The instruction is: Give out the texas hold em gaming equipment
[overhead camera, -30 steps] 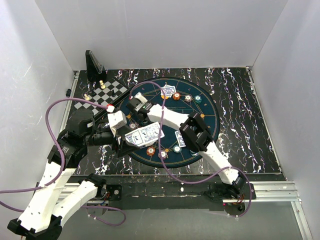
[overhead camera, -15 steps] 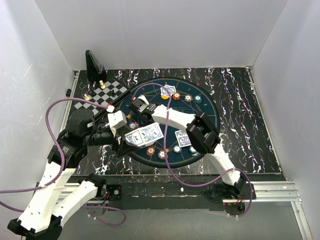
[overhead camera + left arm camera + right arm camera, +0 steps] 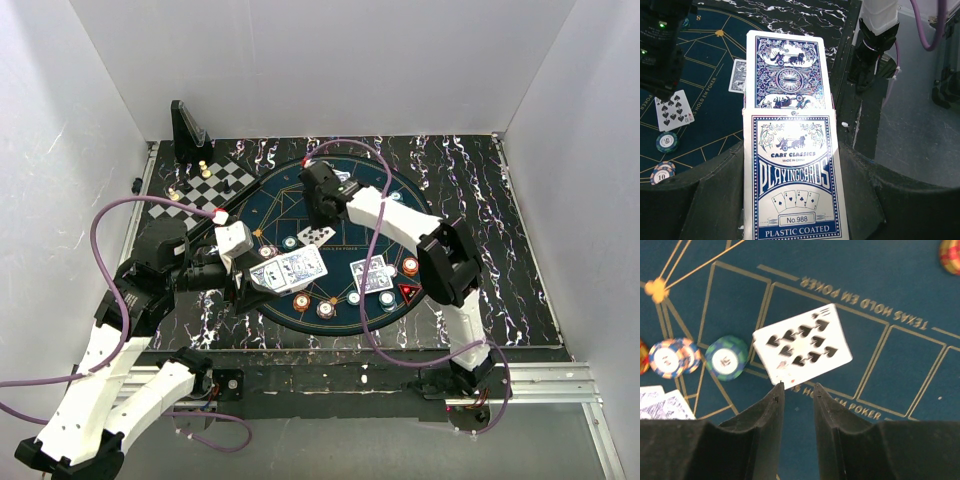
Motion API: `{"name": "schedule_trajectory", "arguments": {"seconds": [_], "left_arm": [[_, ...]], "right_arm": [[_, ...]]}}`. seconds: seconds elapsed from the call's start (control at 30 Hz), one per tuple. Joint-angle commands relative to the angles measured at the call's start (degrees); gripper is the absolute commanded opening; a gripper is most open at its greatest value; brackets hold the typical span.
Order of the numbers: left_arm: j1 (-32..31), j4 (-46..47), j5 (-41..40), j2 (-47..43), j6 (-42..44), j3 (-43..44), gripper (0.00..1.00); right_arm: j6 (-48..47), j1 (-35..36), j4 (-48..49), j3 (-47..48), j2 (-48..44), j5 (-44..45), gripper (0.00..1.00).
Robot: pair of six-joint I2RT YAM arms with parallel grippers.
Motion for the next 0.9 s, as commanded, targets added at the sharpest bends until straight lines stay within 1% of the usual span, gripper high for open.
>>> {"name": "schedule_trajectory", "arguments": {"seconds": [0.0,0.07,0.13,0.37,0.6,0.87], "left_arm": [[0.29,1.81,0.33,-0.27,-0.15,1.01,0.0],[0.29,1.63,0.15,-0.18,0.12,1.1,0.0],[0.29,1.37,-0.03,-0.1,0.47,1.02,0.0],[0.29,2.07,-0.03,0.17,0.56,0.66,0.0],[0.29,2.25,-0.2,0.61,0.56,1.02,0.0],[0.29,2.6,-0.55,1.13,0.56,0.84,0.0]], "right_arm": [[2.3,-2.59,1.99,2.78,4.05,-2.6,0.36],[2.56,-3.21,1.46,4.01,5.73,-3.12,0.32],[3.09,-3.56,1.72,3.67,6.52,-3.65,0.31],[3.62,-3.83,3.48,2.61,7.49,-5.15,0.31],[4.94,-3.92,3.57,5.41,11.27,-7.34,0.31],[7.83,-4.79,4.53,9.28,14.96,-12.09,0.31]]}}
